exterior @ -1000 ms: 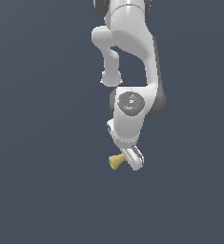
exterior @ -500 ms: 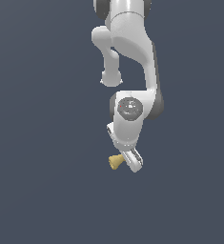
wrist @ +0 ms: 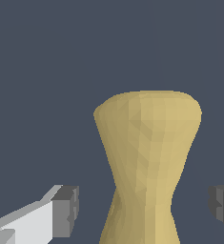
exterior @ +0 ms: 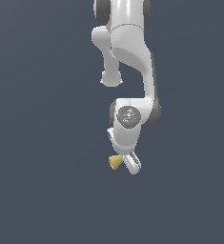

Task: Pick up the object and move it to a goal position.

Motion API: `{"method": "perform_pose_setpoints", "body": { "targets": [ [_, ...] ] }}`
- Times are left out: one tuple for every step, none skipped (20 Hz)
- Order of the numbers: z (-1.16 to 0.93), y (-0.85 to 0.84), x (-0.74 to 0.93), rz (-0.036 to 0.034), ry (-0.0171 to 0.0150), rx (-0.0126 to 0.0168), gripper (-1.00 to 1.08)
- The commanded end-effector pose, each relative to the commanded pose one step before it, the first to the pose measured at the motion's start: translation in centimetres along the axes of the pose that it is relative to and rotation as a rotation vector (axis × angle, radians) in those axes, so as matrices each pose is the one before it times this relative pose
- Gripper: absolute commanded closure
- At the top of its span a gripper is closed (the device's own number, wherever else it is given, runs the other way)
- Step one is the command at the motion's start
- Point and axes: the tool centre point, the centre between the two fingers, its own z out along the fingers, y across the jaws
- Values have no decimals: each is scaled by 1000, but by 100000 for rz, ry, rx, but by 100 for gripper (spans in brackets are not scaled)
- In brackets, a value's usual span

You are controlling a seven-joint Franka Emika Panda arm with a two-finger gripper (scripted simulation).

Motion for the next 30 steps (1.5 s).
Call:
{"method": "perform_pose_setpoints", "body": {
  "targets": [
    [-53, -81, 40, 4, 58, 147, 108],
    [0, 0, 0, 0, 0, 0, 108],
    [0, 0, 0, 0, 0, 0, 108],
    [0, 0, 0, 0, 0, 0, 108],
    [0, 0, 0, 0, 0, 0, 108],
    [0, 0, 0, 0, 0, 0, 108],
    [0, 0, 0, 0, 0, 0, 108],
    [0, 0, 0, 0, 0, 0, 108],
    [0, 0, 0, 0, 0, 0, 108],
    [0, 0, 0, 0, 0, 0, 108],
    [-4, 11, -4, 0, 0, 0, 108],
    [-35, -8, -2, 0, 0, 0, 108],
    [-104, -25, -6, 0, 0, 0, 108],
    [-173, -41, -10, 0, 0, 0, 108],
    [-241, -58, -13, 0, 0, 0, 108],
    [-308, -74, -17, 0, 0, 0, 108],
    [-374, -90, -20, 0, 0, 0, 108],
    [-439, -106, -24, 0, 0, 0, 108],
    [-502, -121, -27, 0, 0, 0, 108],
    [-563, -136, -30, 0, 0, 0, 108],
    [-606, -148, -21, 22, 22, -38, 108],
    [-681, -165, -35, 0, 0, 0, 108],
    [-736, -179, -37, 0, 0, 0, 108],
    [-790, -193, -39, 0, 0, 0, 108],
    [-844, -200, -27, 28, 38, -13, 108],
    [-886, -218, -42, 0, 0, 0, 108],
    [-919, -227, -43, 0, 0, 0, 108],
    [-943, -235, -43, 0, 0, 0, 108],
    [-963, -237, -35, 22, 41, -15, 108],
    [-973, -245, -43, 0, 0, 0, 108]
  ]
}}
